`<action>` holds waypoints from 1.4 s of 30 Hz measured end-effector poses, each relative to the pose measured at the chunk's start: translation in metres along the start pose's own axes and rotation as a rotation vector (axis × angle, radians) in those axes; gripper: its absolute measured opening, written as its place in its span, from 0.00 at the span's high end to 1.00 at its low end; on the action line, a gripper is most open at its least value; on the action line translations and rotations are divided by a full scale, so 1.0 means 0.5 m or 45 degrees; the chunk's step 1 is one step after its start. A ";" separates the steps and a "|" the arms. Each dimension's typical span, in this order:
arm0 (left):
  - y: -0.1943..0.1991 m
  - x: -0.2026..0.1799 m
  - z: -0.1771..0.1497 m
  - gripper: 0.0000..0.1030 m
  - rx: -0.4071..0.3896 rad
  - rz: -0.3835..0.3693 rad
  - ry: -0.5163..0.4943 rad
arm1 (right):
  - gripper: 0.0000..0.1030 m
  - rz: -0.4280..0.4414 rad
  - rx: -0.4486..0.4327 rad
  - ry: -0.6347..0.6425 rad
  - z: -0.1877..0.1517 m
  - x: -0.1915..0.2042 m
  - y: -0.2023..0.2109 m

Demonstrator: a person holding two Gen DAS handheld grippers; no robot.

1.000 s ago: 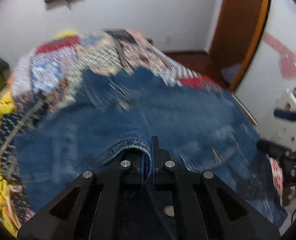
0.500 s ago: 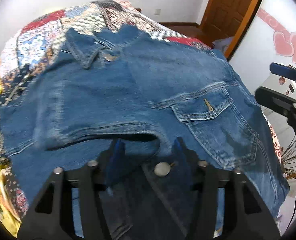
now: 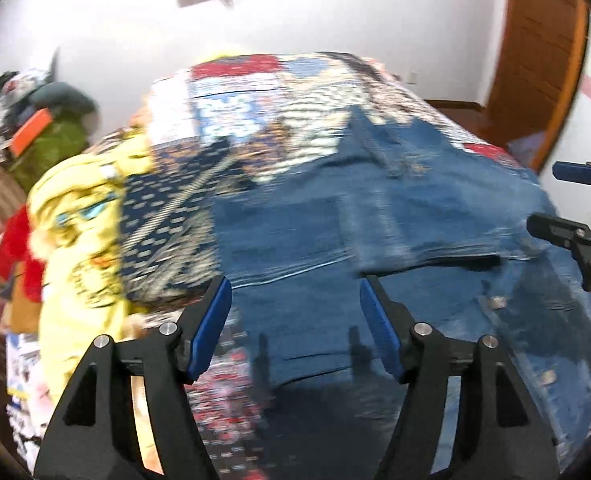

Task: Fold large clothes

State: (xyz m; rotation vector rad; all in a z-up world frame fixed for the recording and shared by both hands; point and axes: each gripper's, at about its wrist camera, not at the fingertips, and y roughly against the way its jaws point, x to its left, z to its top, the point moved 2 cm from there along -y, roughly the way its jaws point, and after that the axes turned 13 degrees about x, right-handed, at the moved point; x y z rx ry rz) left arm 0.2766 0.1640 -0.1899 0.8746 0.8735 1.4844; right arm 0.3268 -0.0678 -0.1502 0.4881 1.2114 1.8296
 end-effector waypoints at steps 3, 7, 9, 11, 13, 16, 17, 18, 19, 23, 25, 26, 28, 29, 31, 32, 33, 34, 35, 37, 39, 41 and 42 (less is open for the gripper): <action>-0.015 0.048 -0.022 0.36 0.013 0.053 0.055 | 0.00 0.036 0.025 0.083 0.024 0.057 -0.031; -0.033 0.090 -0.052 0.36 0.054 0.039 0.128 | 0.00 0.061 0.099 0.178 0.052 0.123 -0.087; -0.048 0.104 -0.065 0.36 0.082 0.024 0.163 | 0.02 0.072 0.146 0.221 0.064 0.150 -0.118; -0.060 0.113 -0.070 0.36 0.100 0.014 0.182 | 0.02 0.077 0.193 0.246 0.072 0.167 -0.143; -0.063 0.117 -0.075 0.36 0.104 0.013 0.191 | 0.05 0.067 0.243 0.261 0.080 0.180 -0.175; -0.069 0.120 -0.077 0.36 0.106 0.008 0.196 | 0.17 0.073 0.293 0.294 0.082 0.196 -0.208; -0.071 0.120 -0.076 0.36 0.107 0.004 0.197 | 0.21 0.073 0.286 0.295 0.083 0.199 -0.206; -0.071 0.119 -0.075 0.36 0.106 0.002 0.197 | 0.25 0.068 0.273 0.296 0.086 0.199 -0.209; -0.072 0.118 -0.072 0.36 0.105 -0.001 0.196 | 0.35 0.068 0.264 0.296 0.088 0.199 -0.209; -0.071 0.109 -0.060 0.36 0.097 -0.008 0.186 | 0.68 0.119 0.254 0.293 0.093 0.197 -0.211; -0.068 0.103 -0.054 0.36 0.090 -0.013 0.181 | 0.79 0.138 0.241 0.300 0.093 0.196 -0.203; -0.065 0.098 -0.048 0.36 0.084 -0.014 0.173 | 0.85 0.135 0.231 0.294 0.095 0.194 -0.197; -0.059 0.090 -0.041 0.36 0.075 -0.013 0.165 | 0.85 0.133 0.195 0.268 0.099 0.184 -0.178; -0.054 0.083 -0.036 0.36 0.067 -0.015 0.157 | 0.86 0.137 0.177 0.261 0.102 0.177 -0.167; -0.046 0.072 -0.026 0.36 0.052 -0.017 0.145 | 0.86 0.145 0.127 0.224 0.106 0.154 -0.138; -0.042 0.066 -0.022 0.36 0.044 -0.016 0.138 | 0.86 0.150 0.104 0.206 0.107 0.141 -0.123; -0.037 0.059 -0.017 0.36 0.036 -0.016 0.130 | 0.86 0.154 0.085 0.186 0.109 0.130 -0.112; -0.034 0.054 -0.014 0.36 0.030 -0.016 0.125 | 0.86 0.163 0.057 0.151 0.110 0.110 -0.096; -0.030 0.046 -0.009 0.36 0.023 -0.018 0.116 | 0.86 0.173 0.035 0.121 0.110 0.092 -0.081; -0.024 0.029 0.001 0.36 0.011 -0.020 0.100 | 0.86 0.181 -0.008 0.053 0.108 0.056 -0.055; -0.020 0.011 0.013 0.36 0.000 -0.025 0.087 | 0.86 0.181 -0.051 -0.004 0.102 0.018 -0.030; -0.020 -0.009 0.024 0.36 -0.006 -0.038 0.073 | 0.86 0.170 -0.087 -0.064 0.087 -0.025 -0.008; -0.021 -0.018 0.028 0.36 -0.007 -0.042 0.068 | 0.87 0.167 -0.099 -0.097 0.077 -0.048 0.000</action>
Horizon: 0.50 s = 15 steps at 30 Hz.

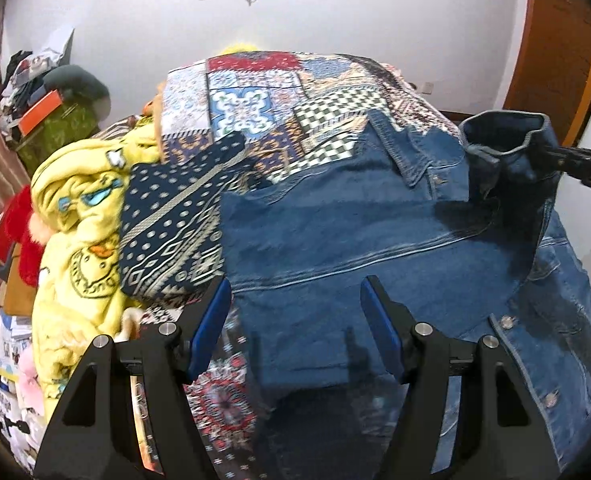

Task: Fold large clothes

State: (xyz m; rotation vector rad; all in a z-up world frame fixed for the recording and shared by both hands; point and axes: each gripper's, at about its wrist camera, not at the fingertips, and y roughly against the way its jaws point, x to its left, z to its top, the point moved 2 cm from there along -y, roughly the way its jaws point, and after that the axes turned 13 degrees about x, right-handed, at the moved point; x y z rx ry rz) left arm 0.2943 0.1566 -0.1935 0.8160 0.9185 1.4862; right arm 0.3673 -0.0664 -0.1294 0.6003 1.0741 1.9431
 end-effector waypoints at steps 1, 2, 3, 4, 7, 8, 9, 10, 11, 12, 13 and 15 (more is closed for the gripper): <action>-0.002 -0.008 0.003 0.36 0.001 -0.005 -0.005 | 0.87 0.000 -0.007 -0.023 -0.005 -0.014 0.007; -0.006 -0.019 0.008 0.36 0.004 -0.011 -0.012 | 0.87 -0.001 -0.012 -0.055 -0.014 -0.034 0.014; -0.013 -0.031 0.011 0.36 0.010 -0.017 -0.021 | 0.87 -0.007 -0.017 -0.095 -0.026 -0.059 0.020; -0.018 -0.040 0.013 0.36 0.017 -0.020 -0.027 | 0.87 -0.008 -0.019 -0.124 -0.036 -0.075 0.024; -0.047 -0.069 0.013 0.36 0.055 -0.017 -0.056 | 0.88 -0.002 0.000 -0.208 -0.072 -0.125 0.023; -0.059 -0.076 0.011 0.36 0.072 -0.016 -0.062 | 0.88 0.008 0.012 -0.238 -0.084 -0.143 0.020; -0.073 -0.083 0.008 0.36 0.094 -0.020 -0.068 | 0.89 0.020 0.023 -0.267 -0.096 -0.158 0.017; -0.082 -0.086 0.004 0.36 0.112 -0.023 -0.069 | 0.90 0.032 0.041 -0.300 -0.109 -0.172 0.009; -0.098 -0.088 -0.001 0.36 0.143 -0.025 -0.066 | 0.91 0.040 0.064 -0.324 -0.119 -0.182 -0.001; -0.108 -0.089 -0.004 0.36 0.163 -0.023 -0.065 | 0.91 0.041 0.086 -0.340 -0.128 -0.190 -0.011; -0.117 -0.090 -0.009 0.36 0.180 -0.020 -0.064 | 0.91 0.040 0.113 -0.353 -0.141 -0.197 -0.025; -0.135 -0.090 -0.022 0.35 0.210 -0.011 -0.069 | 0.91 0.028 0.161 -0.366 -0.163 -0.206 -0.050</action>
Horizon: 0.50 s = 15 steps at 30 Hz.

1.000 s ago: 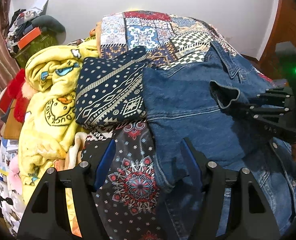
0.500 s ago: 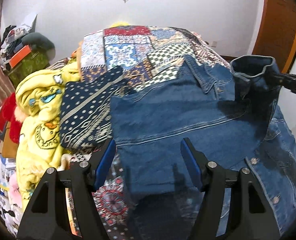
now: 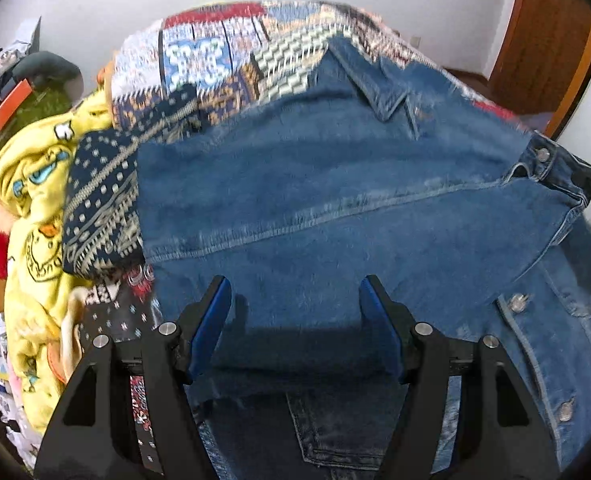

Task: Fold large clothes

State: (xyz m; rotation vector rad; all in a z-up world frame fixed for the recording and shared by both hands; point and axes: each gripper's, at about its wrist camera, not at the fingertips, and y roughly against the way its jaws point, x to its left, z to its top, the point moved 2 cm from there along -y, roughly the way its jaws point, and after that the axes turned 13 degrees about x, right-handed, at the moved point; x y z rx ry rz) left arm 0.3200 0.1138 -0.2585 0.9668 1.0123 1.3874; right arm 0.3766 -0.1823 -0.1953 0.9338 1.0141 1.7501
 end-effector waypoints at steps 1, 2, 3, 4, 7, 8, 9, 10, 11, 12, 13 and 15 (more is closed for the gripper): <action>-0.002 0.000 -0.003 0.35 -0.004 -0.006 0.000 | 0.91 -0.008 0.016 -0.001 -0.005 -0.008 -0.006; -0.001 0.001 -0.008 0.33 -0.021 -0.011 0.004 | 0.91 -0.015 0.035 0.000 -0.012 -0.020 -0.012; -0.001 0.002 -0.009 0.31 -0.022 -0.008 0.003 | 0.91 -0.023 0.050 0.000 -0.016 -0.023 -0.020; -0.003 0.001 -0.012 0.29 -0.020 -0.005 -0.001 | 0.91 -0.036 0.062 0.002 -0.022 -0.027 -0.029; -0.011 -0.004 -0.018 0.28 -0.004 -0.011 -0.021 | 0.90 -0.067 0.063 0.010 -0.036 -0.036 -0.039; -0.012 -0.009 -0.023 0.28 -0.007 0.002 -0.034 | 0.90 -0.075 0.060 0.010 -0.040 -0.042 -0.038; -0.011 -0.011 -0.024 0.28 -0.016 0.013 -0.043 | 0.89 -0.090 0.058 0.013 -0.041 -0.045 -0.038; -0.011 -0.015 -0.026 0.28 -0.021 0.025 -0.054 | 0.83 -0.127 0.047 0.017 -0.043 -0.049 -0.035; -0.010 -0.020 -0.029 0.28 -0.019 0.040 -0.068 | 0.77 -0.170 0.040 0.017 -0.046 -0.052 -0.031; -0.009 -0.022 -0.031 0.28 -0.019 0.048 -0.073 | 0.74 -0.225 0.043 0.021 -0.049 -0.056 -0.028; -0.008 -0.024 -0.032 0.28 -0.018 0.055 -0.076 | 0.62 -0.252 0.051 0.024 -0.054 -0.065 -0.026; -0.003 -0.032 -0.031 0.28 -0.020 0.062 -0.088 | 0.46 -0.293 0.063 0.018 -0.060 -0.078 -0.017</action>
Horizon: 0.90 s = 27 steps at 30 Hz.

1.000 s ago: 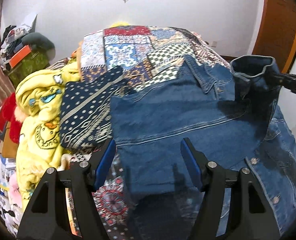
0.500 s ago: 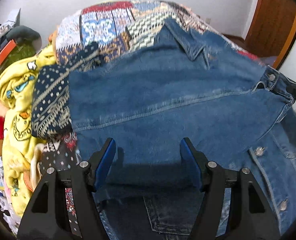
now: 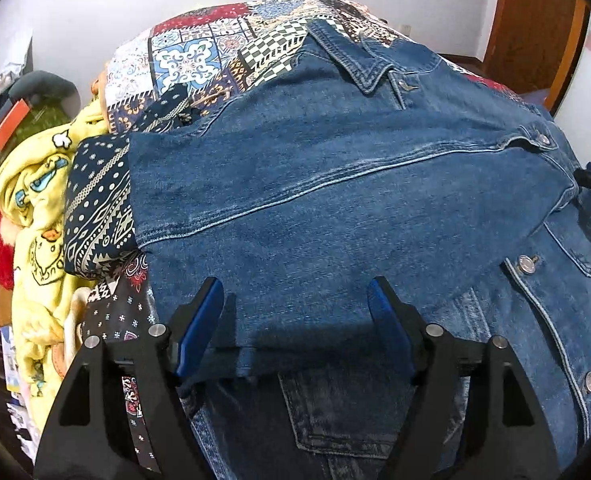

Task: Fold large clothes

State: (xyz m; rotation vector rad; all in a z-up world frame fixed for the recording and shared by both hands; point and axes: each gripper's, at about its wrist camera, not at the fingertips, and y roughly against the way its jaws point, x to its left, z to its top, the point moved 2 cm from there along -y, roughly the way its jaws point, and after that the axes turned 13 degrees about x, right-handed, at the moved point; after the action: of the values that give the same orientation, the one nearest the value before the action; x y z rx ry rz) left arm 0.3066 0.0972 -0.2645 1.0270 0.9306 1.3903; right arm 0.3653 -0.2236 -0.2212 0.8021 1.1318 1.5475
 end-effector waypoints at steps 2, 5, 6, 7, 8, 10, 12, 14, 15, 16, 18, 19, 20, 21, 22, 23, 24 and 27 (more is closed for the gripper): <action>0.011 -0.009 0.005 0.28 -0.015 -0.004 -0.006 | 0.38 0.014 -0.004 -0.017 -0.006 -0.019 0.016; 0.031 -0.022 0.022 0.28 -0.050 -0.017 -0.002 | 0.38 0.035 -0.012 -0.060 -0.015 -0.053 0.040; 0.042 -0.029 0.032 0.28 -0.069 -0.029 0.000 | 0.38 0.030 -0.023 -0.075 -0.018 -0.064 0.050; 0.050 -0.035 0.040 0.28 -0.085 -0.038 0.000 | 0.37 0.026 -0.034 -0.089 -0.022 -0.074 0.057; 0.064 -0.043 0.053 0.28 -0.111 -0.053 0.000 | 0.35 0.024 -0.050 -0.111 -0.026 -0.086 0.067; 0.082 -0.057 0.069 0.28 -0.148 -0.076 0.000 | 0.33 0.031 -0.075 -0.164 -0.038 -0.116 0.085; 0.100 -0.071 0.087 0.28 -0.181 -0.106 -0.001 | 0.32 0.048 -0.090 -0.225 -0.048 -0.149 0.098; 0.111 -0.089 0.104 0.28 -0.203 -0.135 -0.004 | 0.31 0.068 -0.089 -0.291 -0.064 -0.186 0.102; 0.112 -0.096 0.110 0.28 -0.207 -0.144 -0.005 | 0.31 0.082 -0.081 -0.326 -0.073 -0.206 0.101; 0.112 -0.103 0.115 0.28 -0.208 -0.150 -0.005 | 0.31 0.094 -0.071 -0.358 -0.079 -0.219 0.096; 0.105 -0.117 0.123 0.28 -0.201 -0.165 -0.004 | 0.31 0.123 -0.032 -0.443 -0.094 -0.252 0.074; 0.100 -0.122 0.123 0.28 -0.195 -0.173 -0.003 | 0.31 0.140 -0.003 -0.475 -0.100 -0.262 0.062; 0.095 -0.129 0.123 0.28 -0.186 -0.180 -0.003 | 0.31 0.165 0.028 -0.505 -0.107 -0.274 0.046; 0.087 -0.134 0.123 0.28 -0.173 -0.186 -0.001 | 0.31 0.201 0.059 -0.536 -0.113 -0.284 0.028; 0.079 -0.141 0.120 0.28 -0.158 -0.191 -0.001 | 0.31 0.228 0.077 -0.557 -0.115 -0.289 0.018; 0.074 -0.144 0.119 0.28 -0.149 -0.193 -0.003 | 0.31 0.265 0.097 -0.585 -0.121 -0.297 0.004; 0.067 -0.147 0.116 0.28 -0.133 -0.195 -0.008 | 0.31 0.312 0.118 -0.619 -0.126 -0.305 -0.014; 0.057 -0.153 0.110 0.28 -0.111 -0.185 -0.020 | 0.31 0.426 0.151 -0.697 -0.134 -0.318 -0.046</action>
State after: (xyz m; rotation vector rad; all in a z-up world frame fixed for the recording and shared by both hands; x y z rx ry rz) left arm 0.3503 0.0178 -0.2262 0.8864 0.9072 1.2888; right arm 0.3546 -0.3933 -0.2578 1.4488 0.7098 1.4006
